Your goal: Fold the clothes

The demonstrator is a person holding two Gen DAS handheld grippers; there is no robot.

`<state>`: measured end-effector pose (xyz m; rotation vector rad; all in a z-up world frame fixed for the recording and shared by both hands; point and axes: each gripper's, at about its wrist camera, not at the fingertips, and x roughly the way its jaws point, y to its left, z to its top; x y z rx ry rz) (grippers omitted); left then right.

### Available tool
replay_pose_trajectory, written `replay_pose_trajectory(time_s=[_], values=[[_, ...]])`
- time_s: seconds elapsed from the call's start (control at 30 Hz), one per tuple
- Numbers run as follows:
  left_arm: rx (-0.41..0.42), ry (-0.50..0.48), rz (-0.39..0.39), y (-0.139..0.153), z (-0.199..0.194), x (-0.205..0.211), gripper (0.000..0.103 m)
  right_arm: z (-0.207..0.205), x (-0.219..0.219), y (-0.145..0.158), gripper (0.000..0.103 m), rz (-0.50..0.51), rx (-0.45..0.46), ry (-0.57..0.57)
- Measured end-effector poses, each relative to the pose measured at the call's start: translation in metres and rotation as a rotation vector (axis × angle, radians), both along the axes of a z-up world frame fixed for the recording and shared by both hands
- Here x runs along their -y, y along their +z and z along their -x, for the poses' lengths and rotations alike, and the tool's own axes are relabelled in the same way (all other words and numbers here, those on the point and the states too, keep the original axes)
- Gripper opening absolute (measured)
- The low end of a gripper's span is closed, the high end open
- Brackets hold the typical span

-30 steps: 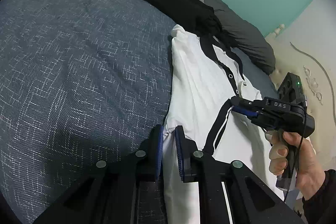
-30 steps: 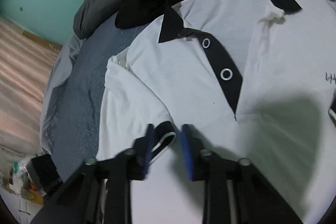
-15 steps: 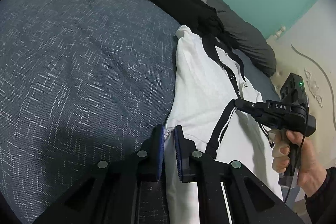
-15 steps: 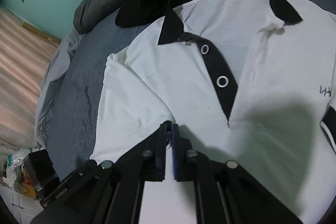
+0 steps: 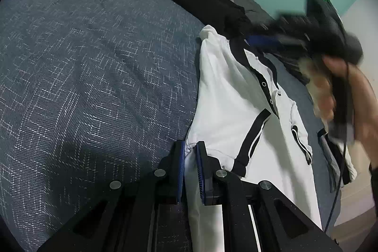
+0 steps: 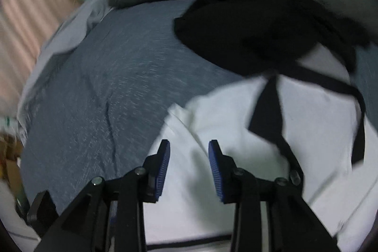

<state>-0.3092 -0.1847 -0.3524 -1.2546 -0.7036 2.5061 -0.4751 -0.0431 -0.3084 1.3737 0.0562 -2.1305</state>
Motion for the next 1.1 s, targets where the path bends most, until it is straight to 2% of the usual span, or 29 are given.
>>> replay_pose_trajectory(time_s=[0.07,0.17,0.4,0.47,0.53,0.57,0.6,0.7,0.83,1.1], values=[[0.0,-0.001,0.0,0.0,0.0,0.0,0.011,0.008,0.029,0.005,0.035,-0.049,-0.023,0.057],[0.001,0.001,-0.002,-0.001,0.0,0.0,0.011,0.02,0.052,-0.001,0.035,-0.131,-0.043,0.071],[0.01,0.005,-0.022,-0.003,0.0,0.0,0.011,0.037,0.071,-0.017,0.035,-0.218,-0.034,0.076],[0.01,0.004,-0.023,-0.004,0.0,0.0,0.011,0.041,0.072,-0.023,0.031,-0.217,-0.019,0.069],[0.009,0.003,-0.024,-0.004,0.0,0.0,0.011,0.04,0.072,-0.024,0.019,-0.208,-0.025,0.068],[0.009,0.003,-0.023,-0.004,-0.001,0.0,0.011,0.04,0.071,-0.025,0.009,-0.203,-0.029,0.068],[0.009,0.003,-0.023,-0.005,-0.001,-0.001,0.011,0.04,0.071,-0.025,0.003,-0.198,-0.035,0.069],[0.009,0.004,-0.021,-0.004,-0.001,0.002,0.011,0.041,0.069,-0.025,0.002,-0.18,-0.043,0.061],[0.011,0.003,-0.029,-0.005,-0.002,0.004,0.011,0.05,0.06,-0.019,0.001,-0.133,-0.052,-0.006],[0.011,0.003,-0.033,-0.005,0.0,0.004,0.011,0.071,0.049,-0.024,0.001,-0.043,-0.005,-0.104]])
